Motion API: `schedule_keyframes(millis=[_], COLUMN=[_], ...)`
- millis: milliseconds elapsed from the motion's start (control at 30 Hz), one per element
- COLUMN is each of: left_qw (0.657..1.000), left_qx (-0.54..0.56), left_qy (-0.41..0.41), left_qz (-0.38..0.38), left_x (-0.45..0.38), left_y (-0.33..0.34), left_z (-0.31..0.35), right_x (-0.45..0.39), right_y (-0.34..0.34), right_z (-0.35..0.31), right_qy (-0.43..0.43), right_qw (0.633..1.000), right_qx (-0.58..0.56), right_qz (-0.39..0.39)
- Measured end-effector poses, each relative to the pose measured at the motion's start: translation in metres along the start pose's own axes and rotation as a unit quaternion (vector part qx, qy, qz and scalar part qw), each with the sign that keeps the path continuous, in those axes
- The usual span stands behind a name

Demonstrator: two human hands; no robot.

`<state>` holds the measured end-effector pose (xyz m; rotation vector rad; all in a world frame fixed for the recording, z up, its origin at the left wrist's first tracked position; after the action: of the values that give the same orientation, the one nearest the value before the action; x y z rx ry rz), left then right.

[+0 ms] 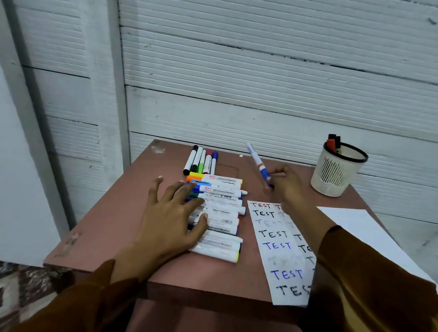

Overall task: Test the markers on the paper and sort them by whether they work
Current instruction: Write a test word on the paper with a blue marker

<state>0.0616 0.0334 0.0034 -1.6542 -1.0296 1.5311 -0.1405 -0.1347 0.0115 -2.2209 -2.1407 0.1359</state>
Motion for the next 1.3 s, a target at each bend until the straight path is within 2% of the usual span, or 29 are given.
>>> schedule_keyframes(millis=[100, 233, 333, 400, 467, 533, 633, 933, 1033, 1200, 1300], left_qw=[1.000, 1.000, 1.000, 0.998, 0.992, 0.983, 0.975, 0.975, 0.978, 0.991, 0.990], left_qx=[-0.016, -0.022, -0.023, -0.006, 0.037, 0.095, 0.147, 0.129, 0.103, 0.028, 0.006], left_qy=[0.003, -0.002, 0.001, 0.009, 0.033, 0.069, 0.082, 0.095, 0.096, 0.083, 0.096], left_qz=[-0.011, -0.012, 0.010, 0.060, 0.119, 0.144, 0.145, 0.155, 0.155, 0.105, 0.099], left_x=[-0.001, -0.001, -0.002, -0.001, 0.005, 0.013, 0.025, 0.029, 0.026, 0.011, 0.010], left_y=[0.000, -0.002, -0.010, -0.022, -0.037, -0.045, -0.048, -0.052, -0.052, -0.039, -0.036], left_z=[0.001, 0.002, 0.006, 0.012, 0.023, 0.036, 0.052, 0.062, 0.067, 0.082, 0.095], right_x=[0.021, 0.060, 0.085, 0.097, 0.107, 0.113, 0.119, 0.135, 0.140, 0.147, 0.146], right_y=[0.001, 0.005, 0.004, 0.004, 0.004, 0.002, 0.002, 0.000, 0.002, 0.006, 0.006], right_z=[0.010, 0.009, 0.010, 0.011, 0.011, 0.012, 0.013, 0.019, 0.019, 0.012, 0.012], right_qy=[0.089, 0.132, 0.133, 0.129, 0.125, 0.122, 0.115, 0.117, 0.084, 0.008, -0.014], right_qw=[0.978, 0.946, 0.944, 0.946, 0.953, 0.957, 0.952, 0.917, 0.928, 0.938, 0.950], right_qx=[-0.183, -0.270, -0.270, -0.261, -0.232, -0.223, -0.245, -0.344, -0.320, -0.285, -0.238], right_qz=[-0.048, -0.119, -0.136, -0.142, -0.147, -0.140, -0.141, -0.161, -0.173, -0.197, -0.202])
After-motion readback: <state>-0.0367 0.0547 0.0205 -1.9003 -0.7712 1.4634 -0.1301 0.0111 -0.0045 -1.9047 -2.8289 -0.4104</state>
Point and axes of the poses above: each hand's wrist, its own x-axis away from the middle knuckle, its own y-axis out of the palm, z = x × y, the point moved 7 cm from there along -x, towards the middle knuckle, and after that the axes turned 8 degrees about -x, right-handed, at the moved point
